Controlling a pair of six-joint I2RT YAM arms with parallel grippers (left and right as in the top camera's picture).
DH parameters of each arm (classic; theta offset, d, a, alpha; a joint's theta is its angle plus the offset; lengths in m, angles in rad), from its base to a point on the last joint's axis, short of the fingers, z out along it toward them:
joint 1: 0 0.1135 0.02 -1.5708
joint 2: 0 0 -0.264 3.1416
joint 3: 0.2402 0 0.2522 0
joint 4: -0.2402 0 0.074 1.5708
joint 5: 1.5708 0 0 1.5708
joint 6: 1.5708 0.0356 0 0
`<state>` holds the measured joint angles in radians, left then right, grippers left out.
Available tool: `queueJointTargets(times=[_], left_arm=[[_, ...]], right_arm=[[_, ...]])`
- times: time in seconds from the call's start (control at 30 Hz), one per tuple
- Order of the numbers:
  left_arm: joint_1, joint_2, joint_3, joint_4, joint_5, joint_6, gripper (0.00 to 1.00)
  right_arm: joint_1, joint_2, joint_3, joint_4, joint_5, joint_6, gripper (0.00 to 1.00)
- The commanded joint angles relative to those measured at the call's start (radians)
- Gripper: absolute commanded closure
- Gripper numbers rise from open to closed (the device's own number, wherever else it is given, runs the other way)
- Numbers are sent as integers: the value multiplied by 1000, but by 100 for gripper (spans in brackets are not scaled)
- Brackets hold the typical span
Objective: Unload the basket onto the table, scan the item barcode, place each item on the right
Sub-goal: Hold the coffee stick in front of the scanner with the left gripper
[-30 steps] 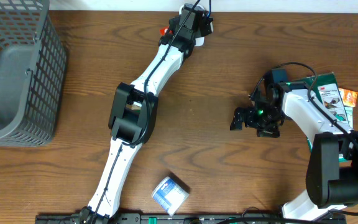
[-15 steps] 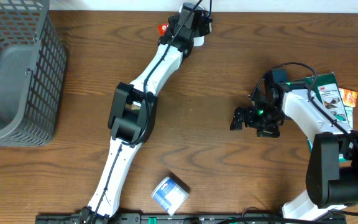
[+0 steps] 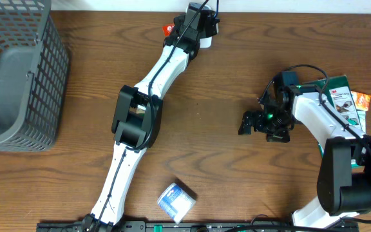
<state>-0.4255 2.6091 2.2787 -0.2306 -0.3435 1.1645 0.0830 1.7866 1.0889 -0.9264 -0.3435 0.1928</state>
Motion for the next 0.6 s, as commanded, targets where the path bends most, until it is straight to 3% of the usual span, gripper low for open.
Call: queueJointTargets(times=[0.0,0.57], left_arm=[[5,20,3,1,-5,10,93],[5,20,3,1,-5,10,93]], right_arm=[[-3,-21,5,0,-1,-15,1],[-3,-21,5,0,-1,-15,1]])
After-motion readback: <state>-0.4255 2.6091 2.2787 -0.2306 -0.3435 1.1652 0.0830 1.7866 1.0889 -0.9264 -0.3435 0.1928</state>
